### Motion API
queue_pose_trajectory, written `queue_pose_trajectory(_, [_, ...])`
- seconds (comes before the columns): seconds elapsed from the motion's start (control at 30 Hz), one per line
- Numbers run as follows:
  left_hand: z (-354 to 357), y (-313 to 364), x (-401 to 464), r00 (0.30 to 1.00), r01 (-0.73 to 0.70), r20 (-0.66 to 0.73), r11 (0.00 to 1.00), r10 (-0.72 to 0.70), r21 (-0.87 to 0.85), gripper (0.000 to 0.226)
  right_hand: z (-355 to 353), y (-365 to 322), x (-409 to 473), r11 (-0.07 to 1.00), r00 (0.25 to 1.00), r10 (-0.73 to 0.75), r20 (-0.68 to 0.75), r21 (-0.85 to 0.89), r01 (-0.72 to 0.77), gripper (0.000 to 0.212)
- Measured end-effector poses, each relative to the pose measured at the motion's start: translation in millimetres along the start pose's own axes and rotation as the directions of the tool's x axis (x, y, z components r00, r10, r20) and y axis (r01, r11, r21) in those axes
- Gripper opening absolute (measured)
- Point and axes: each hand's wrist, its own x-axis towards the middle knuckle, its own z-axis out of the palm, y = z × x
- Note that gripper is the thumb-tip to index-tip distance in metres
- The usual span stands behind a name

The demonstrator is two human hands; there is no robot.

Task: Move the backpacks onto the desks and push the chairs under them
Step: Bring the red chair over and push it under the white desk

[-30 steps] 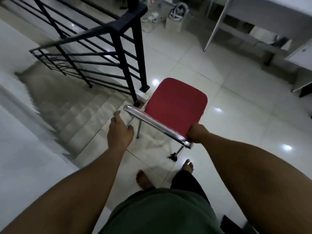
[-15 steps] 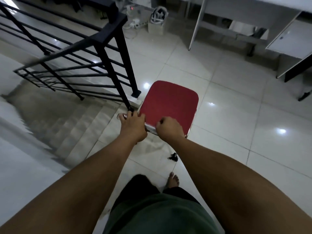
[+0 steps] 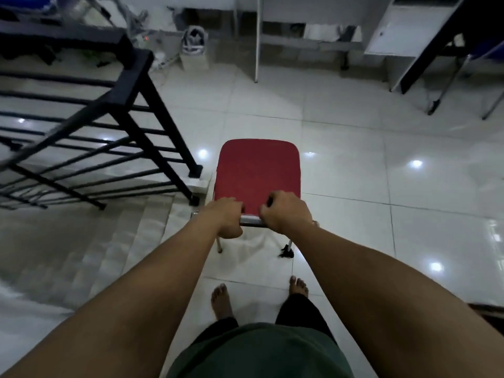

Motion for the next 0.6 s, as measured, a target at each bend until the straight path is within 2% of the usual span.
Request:
queue_pose_trajectory(0.1, [-2,-11,0,0.995,-0.092,0.035,0.994,0.094,-0.061,0.031,1,-6,-7,0.998,0.998,0.013,-0.066,-0.059,-0.017,0.026])
queue_pose_trajectory(0.2, [-4,-19,-3,0.988,-0.157,-0.024,0.983,0.155,-0.094,0.039,8,-6,-16,0.993,0.983,0.11,-0.147,-0.033,-0.116,0.036])
queue_pose_trajectory(0.27, [3,-20,-6,0.982,-0.174,-0.09,0.983,0.168,-0.063,0.041,11,-1,-27,0.993,0.978,0.086,-0.188,-0.059,-0.099,0.052])
queue_pose_trajectory(0.33, [11,-17,-7,0.97,-0.15,-0.192,0.989,0.149,0.01,0.031,10,6,-35,0.994,0.99,-0.048,-0.133,-0.103,0.035,0.064])
queue_pose_trajectory(0.4, [18,-13,-7,0.948,-0.071,-0.306,0.996,0.084,0.054,0.018,1,10,-41,0.973,0.985,-0.173,-0.01,-0.156,0.169,0.069])
queue_pose_trajectory(0.47, [20,-11,-6,0.945,-0.001,-0.327,0.998,0.02,0.057,0.02,-5,9,-41,0.941,0.98,-0.152,0.125,-0.285,0.182,0.074])
queue_pose_trajectory(0.5, [19,-12,-4,0.952,-0.007,-0.305,0.999,0.022,0.05,0.025,-6,7,-40,0.927,0.982,-0.092,0.163,-0.347,0.144,0.069])
queue_pose_trajectory(0.53, [19,-14,-1,0.96,-0.037,-0.276,0.998,0.047,0.044,0.031,-4,3,-40,0.916,0.988,-0.039,0.151,-0.39,0.096,0.055])
queue_pose_trajectory(0.6, [14,-21,3,0.971,-0.115,-0.207,0.993,0.118,0.027,0.042,-3,-6,-40,0.905,0.998,0.012,0.062,-0.425,0.015,0.024])
